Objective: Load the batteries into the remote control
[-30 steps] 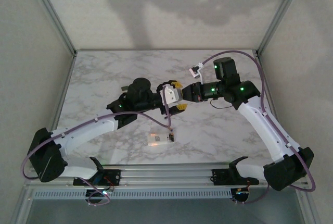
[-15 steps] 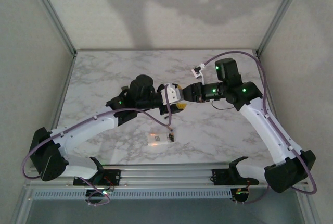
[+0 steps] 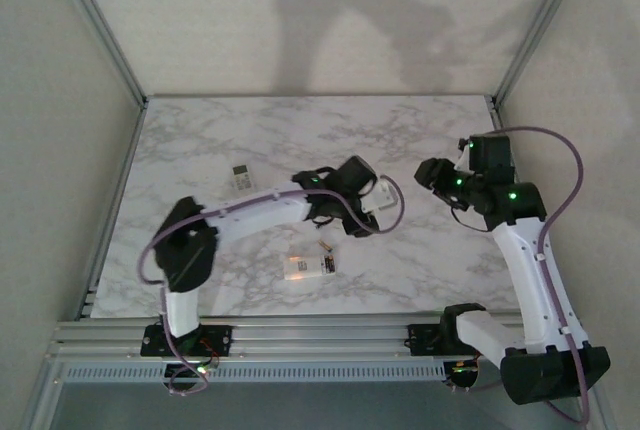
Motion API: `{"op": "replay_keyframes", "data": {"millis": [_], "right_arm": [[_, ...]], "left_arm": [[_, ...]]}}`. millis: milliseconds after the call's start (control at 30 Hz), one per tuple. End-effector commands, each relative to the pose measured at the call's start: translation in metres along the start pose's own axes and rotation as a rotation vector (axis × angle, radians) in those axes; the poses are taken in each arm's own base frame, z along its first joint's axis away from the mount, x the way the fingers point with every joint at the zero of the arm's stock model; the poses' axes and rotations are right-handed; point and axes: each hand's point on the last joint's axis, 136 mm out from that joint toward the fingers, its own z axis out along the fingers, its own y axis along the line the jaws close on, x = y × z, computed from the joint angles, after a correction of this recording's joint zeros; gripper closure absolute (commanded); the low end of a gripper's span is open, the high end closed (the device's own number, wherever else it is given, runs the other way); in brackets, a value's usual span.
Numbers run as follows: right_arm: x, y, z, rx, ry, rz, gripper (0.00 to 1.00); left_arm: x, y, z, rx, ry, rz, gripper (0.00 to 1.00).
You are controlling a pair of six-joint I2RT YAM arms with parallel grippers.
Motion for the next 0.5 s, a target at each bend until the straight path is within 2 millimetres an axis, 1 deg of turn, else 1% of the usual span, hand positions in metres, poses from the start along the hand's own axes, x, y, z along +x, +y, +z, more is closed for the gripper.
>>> {"op": "replay_keyframes", "data": {"millis": [0,133,233,300,367,467], "right_arm": [[0.003,-0.013,-0.004,0.052,-0.020,0.023,0.46],[0.007,-0.017,-0.006,0.063,-0.019,0.010,0.46],[0.009,-0.020,-0.006,0.068,-0.018,0.002,0.46],[0.011,-0.021,-0.006,0.070,-0.019,-0.001,0.46],[0.012,-0.021,-0.006,0.067,-0.014,-0.001,0.45],[0.013,-0.021,-0.005,0.065,-0.010,-0.004,0.45]], "left_arm": [[0.044,-0.007,0.022,-0.024,0.252,-0.002,0.66],[0.062,-0.011,0.056,-0.024,0.363,0.032,0.64],[0.071,-0.007,0.071,-0.038,0.410,0.054,0.64],[0.074,-0.005,0.077,-0.043,0.420,0.069,0.62],[0.077,-0.005,0.081,-0.039,0.430,0.080,0.57],[0.080,-0.008,0.084,-0.021,0.436,0.094,0.43]]}}
